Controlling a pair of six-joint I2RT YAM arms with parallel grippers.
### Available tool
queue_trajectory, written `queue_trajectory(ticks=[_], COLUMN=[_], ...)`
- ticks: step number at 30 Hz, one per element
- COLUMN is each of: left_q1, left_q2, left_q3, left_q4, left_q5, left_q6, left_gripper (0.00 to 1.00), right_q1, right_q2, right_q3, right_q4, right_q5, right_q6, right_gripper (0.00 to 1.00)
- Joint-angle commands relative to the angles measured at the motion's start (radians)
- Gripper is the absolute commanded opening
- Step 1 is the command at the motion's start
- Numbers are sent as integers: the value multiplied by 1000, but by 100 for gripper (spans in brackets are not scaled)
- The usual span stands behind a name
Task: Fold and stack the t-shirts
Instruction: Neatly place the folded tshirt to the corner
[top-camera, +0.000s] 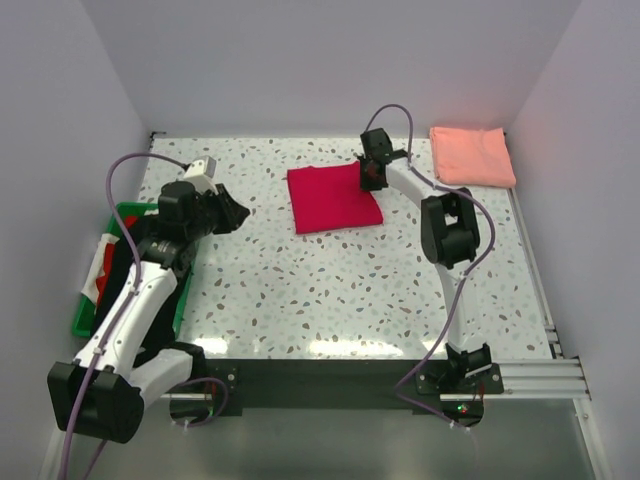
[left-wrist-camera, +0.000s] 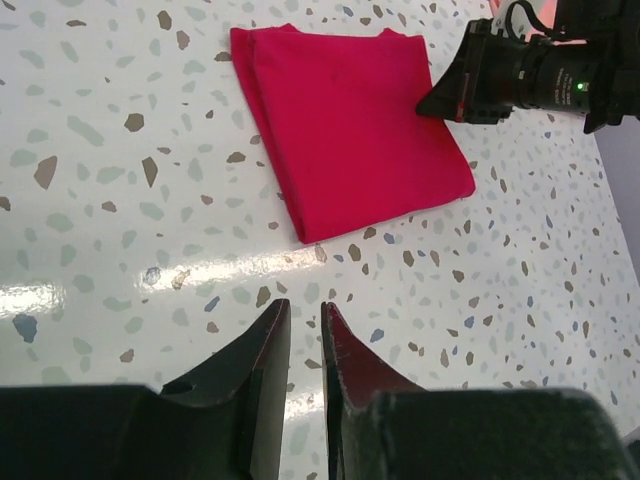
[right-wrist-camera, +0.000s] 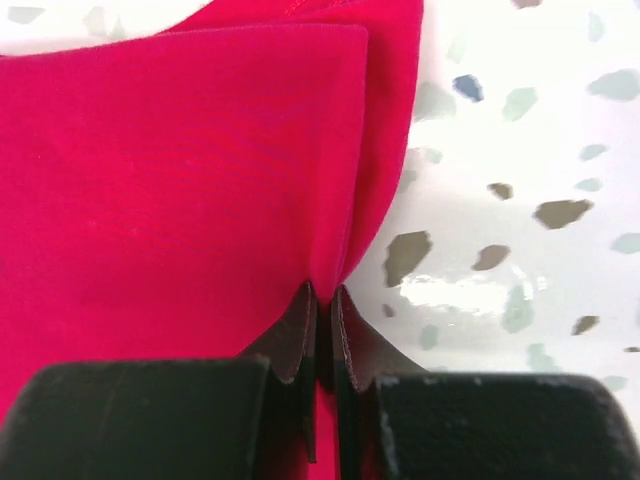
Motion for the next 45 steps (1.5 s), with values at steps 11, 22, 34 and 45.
queue_trajectory(ticks=[11,22,34,45], left_q1=[-1,1,2,1], left_q2=[5,66,103,124], left_q3=[-73,-62,-61,-59], left_q4=[21,-2,-16,-16], left_q5=[-117,-165,-190,-173], left_q6=[60,76,88,88], left_gripper=[18,17,16,15], right_q1=[-166,-235,-278,-309], right_q2=[86,115,163,122], right_q3=[321,482,609,608], right_q4=[-175,-63,84,142], right_q5=[258,360,397,446], right_q6=[-365,-586,-657,-684], right_gripper=[0,0,0,0])
